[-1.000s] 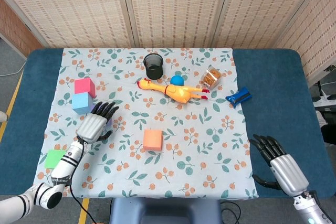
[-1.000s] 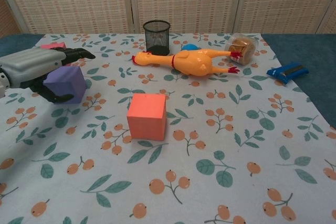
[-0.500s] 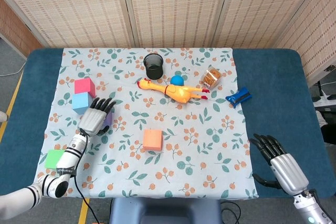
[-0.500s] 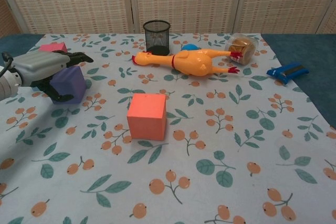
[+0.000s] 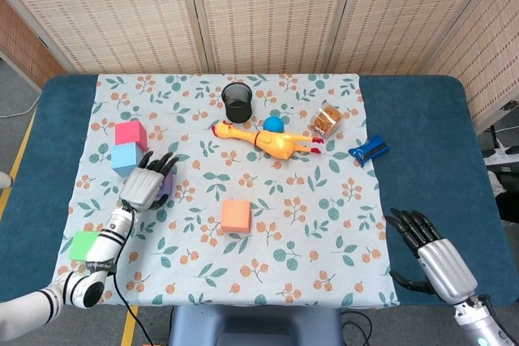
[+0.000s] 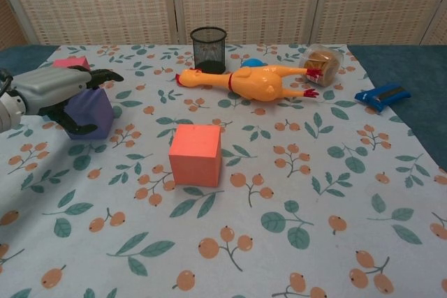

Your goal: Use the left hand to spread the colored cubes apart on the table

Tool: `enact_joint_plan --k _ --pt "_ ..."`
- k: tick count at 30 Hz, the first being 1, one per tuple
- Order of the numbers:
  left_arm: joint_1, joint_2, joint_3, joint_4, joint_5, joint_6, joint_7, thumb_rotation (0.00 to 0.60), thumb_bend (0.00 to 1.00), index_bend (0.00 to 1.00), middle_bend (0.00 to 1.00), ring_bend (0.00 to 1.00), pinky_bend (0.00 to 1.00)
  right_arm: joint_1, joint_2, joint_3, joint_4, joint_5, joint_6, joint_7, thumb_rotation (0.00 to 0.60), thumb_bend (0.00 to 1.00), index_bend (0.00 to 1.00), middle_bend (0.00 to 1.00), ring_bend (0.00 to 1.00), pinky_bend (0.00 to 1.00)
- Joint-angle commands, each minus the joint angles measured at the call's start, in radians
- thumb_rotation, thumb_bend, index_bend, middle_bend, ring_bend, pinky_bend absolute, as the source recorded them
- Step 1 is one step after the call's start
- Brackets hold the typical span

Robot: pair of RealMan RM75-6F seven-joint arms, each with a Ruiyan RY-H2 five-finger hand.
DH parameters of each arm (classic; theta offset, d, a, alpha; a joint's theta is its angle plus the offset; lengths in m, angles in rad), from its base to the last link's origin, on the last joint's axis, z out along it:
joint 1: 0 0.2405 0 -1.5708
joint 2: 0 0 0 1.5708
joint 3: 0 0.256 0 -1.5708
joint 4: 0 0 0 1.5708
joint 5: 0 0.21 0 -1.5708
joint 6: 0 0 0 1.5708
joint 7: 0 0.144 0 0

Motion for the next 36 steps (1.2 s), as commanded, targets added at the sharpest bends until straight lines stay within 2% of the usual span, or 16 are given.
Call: enact_joint_plan --k 1,5,12,16,18,20,22,25,27,31,36 --pt "0.026 0.047 0.023 -0.082 0.046 0.057 -0.007 0.6 0.35 0.0 0.08 0.53 0.0 0.0 -0.001 -0.001 0.0 -0.002 -0.001 -0.001 0.6 0.14 0.0 0.0 0.0 0.0" --pt "0.06 0.112 0.057 -0.189 0.099 0.113 -0.006 0.6 0.35 0.0 0.11 0.55 0.01 0.0 -0.002 -0.006 -0.001 -0.011 -0.001 -0.003 0.6 0.14 0.0 0.0 0.0 0.0" --pt "0.111 0.183 0.12 -0.3 0.171 0.18 0.01 0.6 0.35 0.0 0.14 0.6 0.05 -0.006 0.001 -0.014 -0.006 -0.028 0.012 -0.004 0.6 0.14 0.0 0.0 0.0 0.0" --pt "0.136 0.211 0.155 -0.347 0.238 0.222 -0.032 0.6 0.35 0.0 0.12 0.59 0.05 -0.005 0.0 -0.016 -0.006 -0.027 0.007 -0.004 0.6 0.14 0.0 0.0 0.0 0.0" --pt "0.145 0.214 0.154 -0.352 0.277 0.265 -0.058 0.6 0.35 0.0 0.09 0.54 0.04 -0.003 0.0 -0.018 -0.006 -0.027 0.002 -0.003 0.6 0.14 0.0 0.0 0.0 0.0" --pt "0.152 0.205 0.135 -0.332 0.309 0.321 -0.083 0.6 0.35 0.0 0.05 0.43 0.02 -0.003 0.001 -0.018 -0.006 -0.026 0.001 -0.002 0.6 0.14 0.0 0.0 0.0 0.0" --pt "0.155 0.196 0.107 -0.306 0.306 0.355 -0.105 0.6 0.35 0.0 0.01 0.24 0.01 -0.003 0.002 -0.016 -0.005 -0.024 0.004 0.0 0.6 0.14 0.0 0.0 0.0 0.0" --pt "0.15 0.182 0.042 -0.245 0.227 0.353 -0.124 0.6 0.35 0.0 0.0 0.1 0.0 -0.004 0.004 -0.014 -0.004 -0.021 0.006 0.0 0.6 0.14 0.0 0.0 0.0 0.0" --pt "0.14 0.168 -0.006 -0.176 0.127 0.304 -0.129 0.6 0.35 0.0 0.0 0.1 0.0 -0.003 0.005 -0.013 -0.003 -0.019 0.005 -0.002 0.6 0.14 0.0 0.0 0.0 0.0" --pt "0.132 0.136 -0.07 -0.071 -0.043 0.199 -0.184 0.6 0.37 0.0 0.02 0.22 0.0 -0.003 0.004 -0.01 -0.002 -0.016 0.004 -0.008 0.6 0.14 0.0 0.0 0.0 0.0" --pt "0.125 0.108 -0.102 0.041 -0.156 0.092 -0.255 0.6 0.38 0.0 0.06 0.27 0.0 0.0 0.002 -0.012 -0.002 -0.014 -0.006 -0.014 0.6 0.14 0.0 0.0 0.0 0.0"
